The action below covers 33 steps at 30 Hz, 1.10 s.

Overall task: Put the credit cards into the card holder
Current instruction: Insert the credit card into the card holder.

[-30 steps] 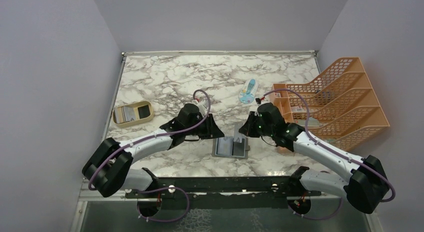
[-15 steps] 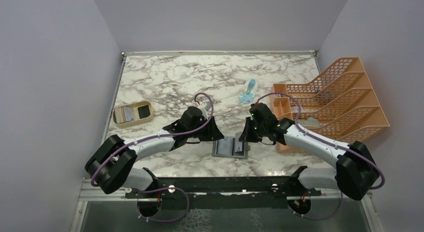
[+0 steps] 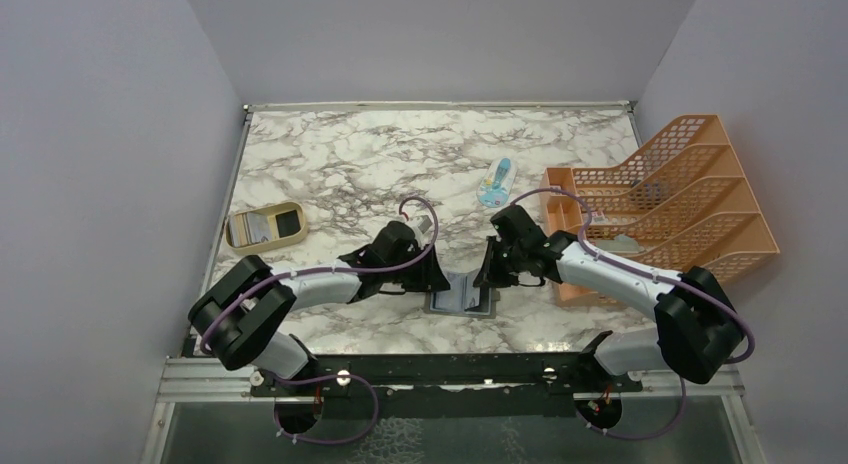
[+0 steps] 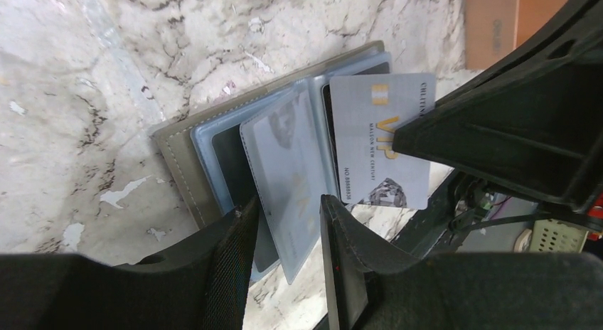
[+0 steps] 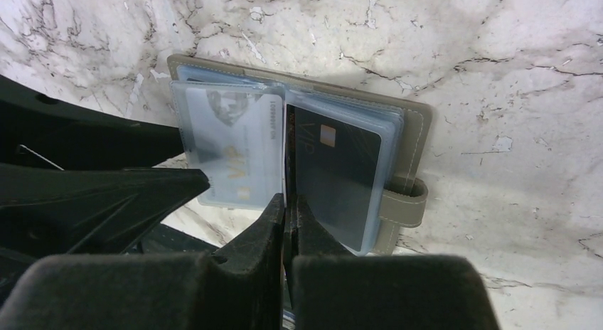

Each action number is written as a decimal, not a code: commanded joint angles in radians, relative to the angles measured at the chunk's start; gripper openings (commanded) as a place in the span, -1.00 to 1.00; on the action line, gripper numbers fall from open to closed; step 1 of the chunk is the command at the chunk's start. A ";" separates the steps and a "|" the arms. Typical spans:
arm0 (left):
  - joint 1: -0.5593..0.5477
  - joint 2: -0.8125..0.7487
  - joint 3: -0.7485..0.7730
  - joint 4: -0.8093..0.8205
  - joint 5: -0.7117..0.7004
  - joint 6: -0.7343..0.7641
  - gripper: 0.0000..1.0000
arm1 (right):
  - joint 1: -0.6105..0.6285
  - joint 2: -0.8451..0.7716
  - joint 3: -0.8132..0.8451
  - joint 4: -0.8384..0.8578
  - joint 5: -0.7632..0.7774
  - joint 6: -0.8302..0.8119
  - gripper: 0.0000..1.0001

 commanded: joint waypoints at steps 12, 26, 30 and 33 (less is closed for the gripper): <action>-0.141 0.090 0.107 0.060 -0.006 -0.045 -0.23 | 0.002 0.007 -0.041 0.057 0.022 -0.003 -0.98; -0.156 -0.021 0.129 -0.176 -0.282 0.051 -0.27 | 0.001 0.013 -0.131 0.223 -0.031 -0.093 -0.98; -0.153 -0.031 0.148 -0.275 -0.401 0.090 -0.26 | 0.001 0.021 -0.123 0.221 -0.030 -0.111 -0.98; -0.152 -0.018 0.166 -0.349 -0.476 0.124 -0.20 | 0.002 0.018 -0.118 0.235 -0.057 -0.127 -0.98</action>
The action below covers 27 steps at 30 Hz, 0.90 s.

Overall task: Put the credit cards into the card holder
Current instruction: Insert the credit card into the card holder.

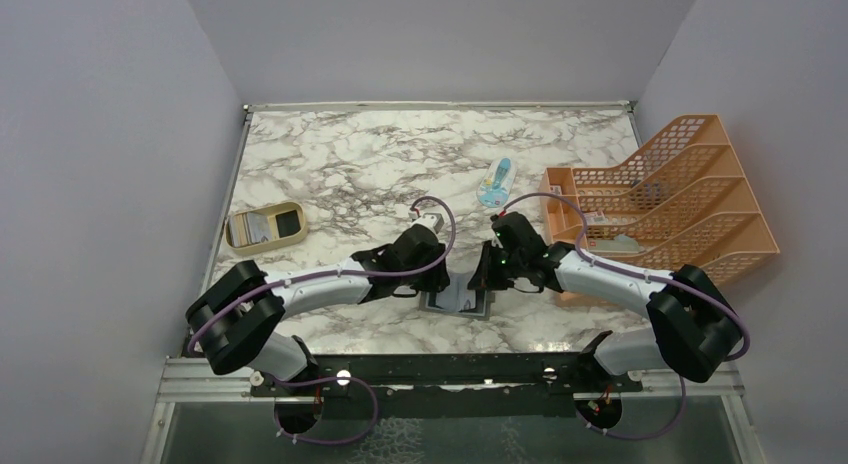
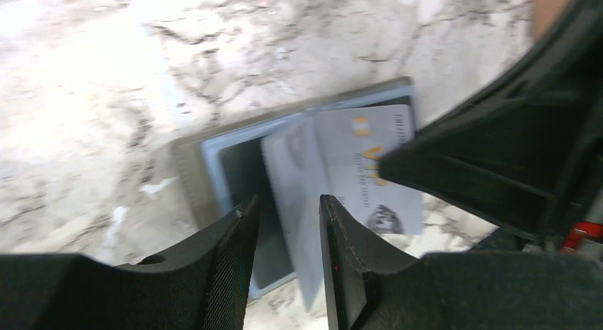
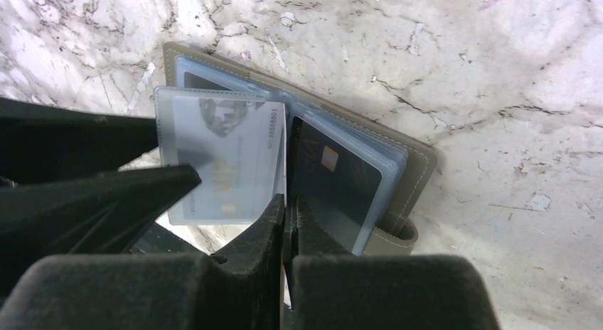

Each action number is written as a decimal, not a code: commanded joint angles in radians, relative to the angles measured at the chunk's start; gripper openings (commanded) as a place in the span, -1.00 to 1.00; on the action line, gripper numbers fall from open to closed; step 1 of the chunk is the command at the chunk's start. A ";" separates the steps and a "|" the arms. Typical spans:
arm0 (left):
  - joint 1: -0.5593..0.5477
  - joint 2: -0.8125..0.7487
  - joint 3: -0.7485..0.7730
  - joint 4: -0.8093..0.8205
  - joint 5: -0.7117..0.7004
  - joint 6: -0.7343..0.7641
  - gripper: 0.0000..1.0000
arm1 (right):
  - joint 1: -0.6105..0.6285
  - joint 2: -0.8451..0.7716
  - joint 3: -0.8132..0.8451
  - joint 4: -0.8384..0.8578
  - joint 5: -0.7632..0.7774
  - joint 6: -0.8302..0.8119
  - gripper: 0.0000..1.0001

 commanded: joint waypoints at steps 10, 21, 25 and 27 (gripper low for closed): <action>0.004 0.024 -0.043 -0.095 -0.151 0.053 -0.48 | 0.000 -0.017 -0.023 0.076 -0.069 -0.026 -0.98; 0.003 0.018 -0.105 -0.043 -0.108 0.015 -0.63 | -0.017 -0.040 -0.081 0.132 -0.100 0.034 -0.98; 0.003 0.020 -0.111 -0.037 -0.102 0.010 -0.63 | -0.030 -0.061 -0.086 0.132 -0.138 0.047 -0.98; 0.004 0.017 -0.115 -0.037 -0.101 0.007 -0.63 | -0.031 -0.091 -0.078 0.121 -0.144 0.052 -0.98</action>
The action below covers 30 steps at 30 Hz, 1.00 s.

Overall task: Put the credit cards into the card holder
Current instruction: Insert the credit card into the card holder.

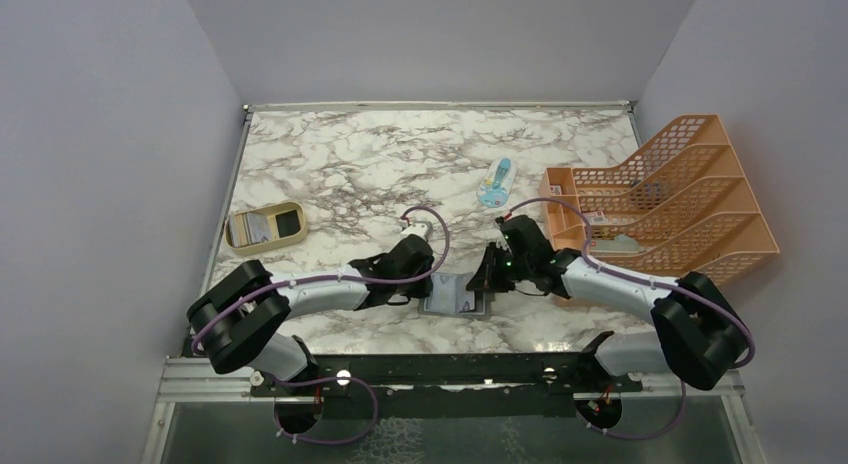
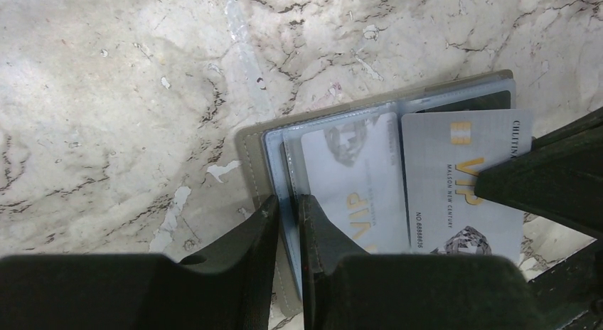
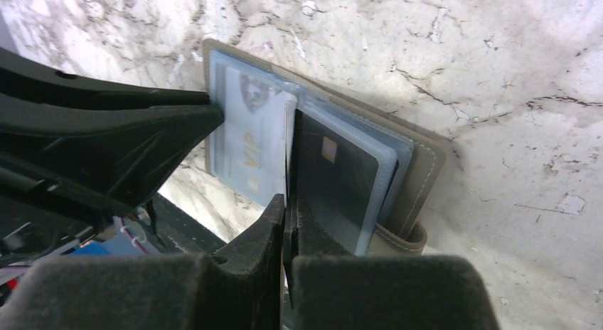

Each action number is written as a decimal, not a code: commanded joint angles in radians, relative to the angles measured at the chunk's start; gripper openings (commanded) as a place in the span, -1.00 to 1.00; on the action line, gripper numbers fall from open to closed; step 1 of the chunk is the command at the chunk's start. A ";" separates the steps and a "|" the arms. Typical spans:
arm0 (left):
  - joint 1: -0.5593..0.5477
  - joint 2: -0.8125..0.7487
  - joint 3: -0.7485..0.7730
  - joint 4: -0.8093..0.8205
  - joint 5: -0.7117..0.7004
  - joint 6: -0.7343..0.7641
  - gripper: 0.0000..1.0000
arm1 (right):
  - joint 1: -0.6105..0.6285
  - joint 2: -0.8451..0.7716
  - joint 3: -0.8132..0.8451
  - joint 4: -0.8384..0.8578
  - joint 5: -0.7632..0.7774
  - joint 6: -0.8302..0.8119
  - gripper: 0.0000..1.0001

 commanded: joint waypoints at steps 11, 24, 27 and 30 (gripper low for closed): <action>0.001 -0.026 -0.066 -0.027 0.042 -0.050 -0.62 | -0.010 -0.039 0.011 0.015 -0.071 0.021 -0.98; 0.001 -0.045 -0.110 -0.009 0.052 -0.081 -0.62 | -0.024 0.063 -0.037 0.095 -0.074 0.032 -0.98; 0.000 -0.049 -0.115 -0.006 0.053 -0.085 -0.61 | -0.029 0.074 -0.045 0.102 -0.061 0.029 -0.98; 0.000 -0.051 -0.119 -0.005 0.050 -0.084 -0.62 | -0.035 0.093 -0.041 0.105 -0.058 0.011 -0.98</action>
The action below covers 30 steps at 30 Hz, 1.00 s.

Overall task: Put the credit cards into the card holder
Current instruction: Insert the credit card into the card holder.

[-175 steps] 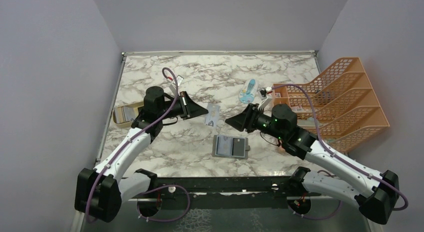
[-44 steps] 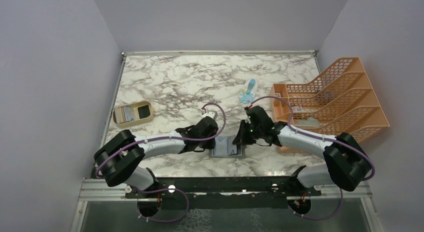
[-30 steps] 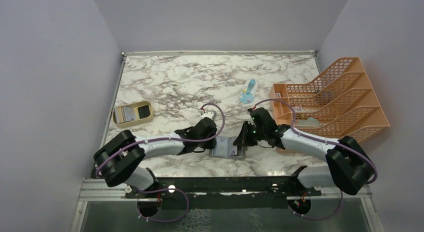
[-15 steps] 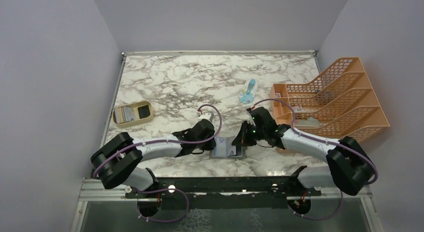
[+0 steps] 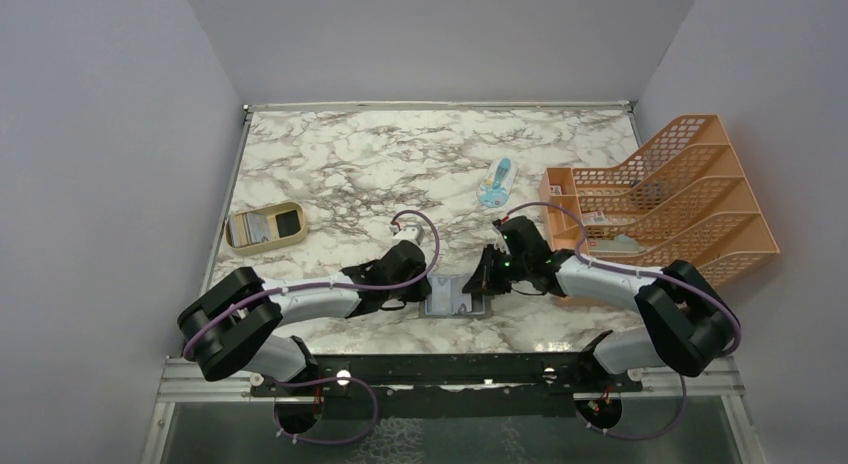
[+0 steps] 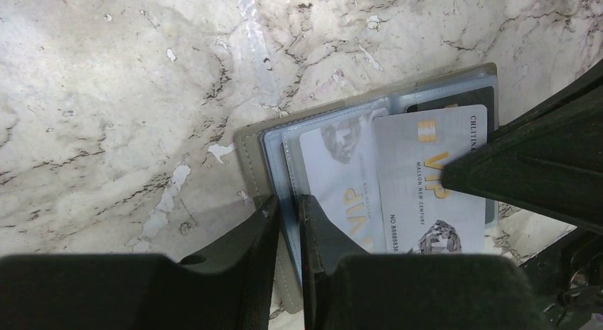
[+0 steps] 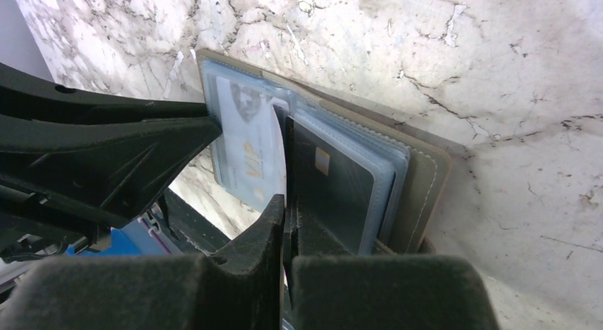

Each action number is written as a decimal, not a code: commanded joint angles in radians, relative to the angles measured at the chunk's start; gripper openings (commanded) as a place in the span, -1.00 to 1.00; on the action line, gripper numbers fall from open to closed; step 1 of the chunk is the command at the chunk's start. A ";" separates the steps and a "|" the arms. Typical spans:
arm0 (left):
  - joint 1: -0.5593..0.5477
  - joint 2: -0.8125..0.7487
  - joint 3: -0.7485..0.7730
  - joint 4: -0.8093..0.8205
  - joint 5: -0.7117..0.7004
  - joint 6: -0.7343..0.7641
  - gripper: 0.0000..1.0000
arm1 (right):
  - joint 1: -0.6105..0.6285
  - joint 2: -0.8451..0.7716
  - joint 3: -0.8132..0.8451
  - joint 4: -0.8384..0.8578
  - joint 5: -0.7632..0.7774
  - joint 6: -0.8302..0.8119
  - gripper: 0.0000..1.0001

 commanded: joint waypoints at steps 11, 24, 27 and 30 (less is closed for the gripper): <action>0.001 0.009 -0.030 -0.085 0.019 0.010 -0.62 | -0.076 0.161 0.023 0.010 -0.093 -0.184 -0.96; 0.000 0.008 -0.024 -0.108 -0.008 0.022 -0.61 | -0.095 0.178 0.102 -0.144 -0.105 -0.361 -0.98; 0.000 0.007 -0.027 -0.105 -0.010 0.022 -0.62 | -0.095 0.180 0.113 -0.158 -0.103 -0.381 -0.98; 0.001 0.012 -0.021 -0.108 -0.010 0.025 -0.62 | -0.097 0.190 0.131 -0.178 -0.099 -0.408 -0.98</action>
